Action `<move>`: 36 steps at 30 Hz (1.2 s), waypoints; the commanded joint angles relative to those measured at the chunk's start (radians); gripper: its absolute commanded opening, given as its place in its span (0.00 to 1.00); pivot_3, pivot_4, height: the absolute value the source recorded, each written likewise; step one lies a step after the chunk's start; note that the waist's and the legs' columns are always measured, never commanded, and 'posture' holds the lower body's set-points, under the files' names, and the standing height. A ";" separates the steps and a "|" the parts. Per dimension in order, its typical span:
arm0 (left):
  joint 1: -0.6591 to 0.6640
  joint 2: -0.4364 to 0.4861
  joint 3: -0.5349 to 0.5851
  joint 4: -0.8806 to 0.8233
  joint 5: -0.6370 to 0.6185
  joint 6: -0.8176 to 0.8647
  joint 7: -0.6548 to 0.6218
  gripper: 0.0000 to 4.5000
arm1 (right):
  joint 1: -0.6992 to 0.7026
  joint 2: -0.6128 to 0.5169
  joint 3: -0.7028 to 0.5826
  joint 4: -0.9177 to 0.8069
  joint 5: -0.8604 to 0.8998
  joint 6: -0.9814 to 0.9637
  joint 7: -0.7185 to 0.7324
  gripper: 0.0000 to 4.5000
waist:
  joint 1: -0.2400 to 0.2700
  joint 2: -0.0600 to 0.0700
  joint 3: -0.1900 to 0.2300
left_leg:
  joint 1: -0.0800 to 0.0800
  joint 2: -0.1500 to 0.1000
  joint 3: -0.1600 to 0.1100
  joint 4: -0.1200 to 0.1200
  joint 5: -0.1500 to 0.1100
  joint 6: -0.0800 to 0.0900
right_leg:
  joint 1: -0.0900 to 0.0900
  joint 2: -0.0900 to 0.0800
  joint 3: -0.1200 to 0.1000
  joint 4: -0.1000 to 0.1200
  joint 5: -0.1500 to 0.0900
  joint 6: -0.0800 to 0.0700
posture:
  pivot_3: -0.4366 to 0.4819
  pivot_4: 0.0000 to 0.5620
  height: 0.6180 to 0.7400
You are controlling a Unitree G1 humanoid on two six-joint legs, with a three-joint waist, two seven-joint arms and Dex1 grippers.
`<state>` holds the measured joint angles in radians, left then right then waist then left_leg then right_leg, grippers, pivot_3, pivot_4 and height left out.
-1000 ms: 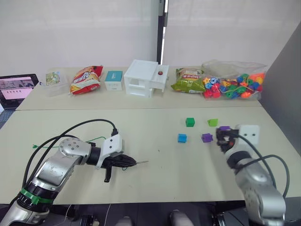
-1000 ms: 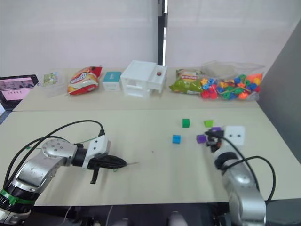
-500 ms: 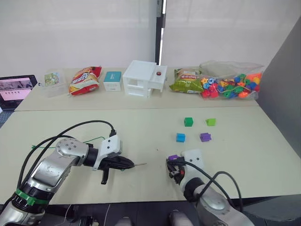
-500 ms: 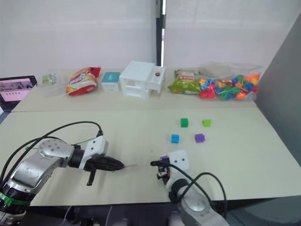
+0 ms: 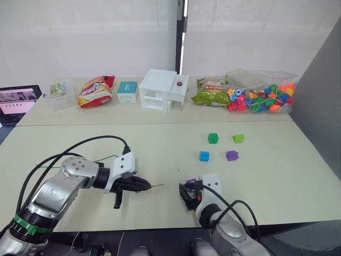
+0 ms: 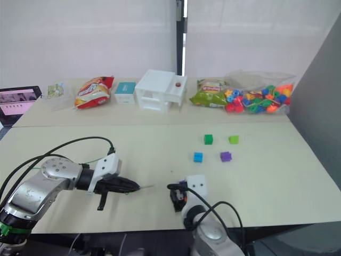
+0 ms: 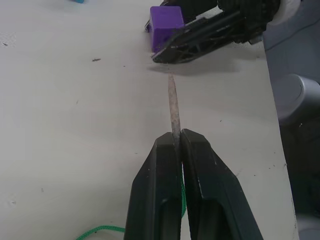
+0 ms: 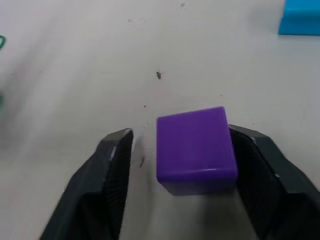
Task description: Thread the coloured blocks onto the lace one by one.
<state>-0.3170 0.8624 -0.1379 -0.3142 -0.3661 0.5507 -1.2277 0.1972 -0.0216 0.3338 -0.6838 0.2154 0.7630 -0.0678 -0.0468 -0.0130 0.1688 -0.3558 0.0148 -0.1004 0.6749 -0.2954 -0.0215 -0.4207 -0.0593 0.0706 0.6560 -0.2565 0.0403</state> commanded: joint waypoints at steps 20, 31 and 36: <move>0.061 -0.011 0.003 -0.112 -0.041 0.010 0.038 0.00 | -0.714 -0.759 0.019 0.499 0.093 -0.384 1.301 0.99 | -0.002 -0.002 0.002 | 0.001 0.000 0.002 0.002 0.000 0.000 | 0.001 0.000 0.000 -0.001 0.000 0.000 | 0.48 0.27 1.00; 0.130 -0.004 0.030 -0.156 -0.046 0.006 0.073 0.00 | -0.846 -0.666 0.091 0.831 -0.050 -0.684 1.482 0.80 | 0.004 -0.002 0.002 | -0.003 -0.001 0.001 0.003 0.000 0.000 | -0.002 -0.002 0.000 0.000 0.001 -0.001 | 0.48 0.27 1.00; 0.146 0.000 0.012 -0.169 -0.027 0.003 0.090 0.00 | -0.818 -0.644 0.069 0.847 -0.051 -0.700 1.465 0.44 | 0.004 -0.002 0.002 | -0.002 -0.001 0.001 0.003 0.000 0.000 | -0.002 -0.002 0.000 0.001 0.001 -0.001 | 0.48 0.27 1.00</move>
<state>-0.1714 0.8514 -0.1354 -0.4486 -0.3927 0.5640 -1.1468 -0.6351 -0.6655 0.4365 0.1785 0.1619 0.0811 1.4042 -0.0428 -0.0153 0.1711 -0.3580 0.0143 -0.0990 0.6777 -0.2955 -0.0213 -0.4222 -0.0608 0.0704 0.6569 -0.2560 0.0397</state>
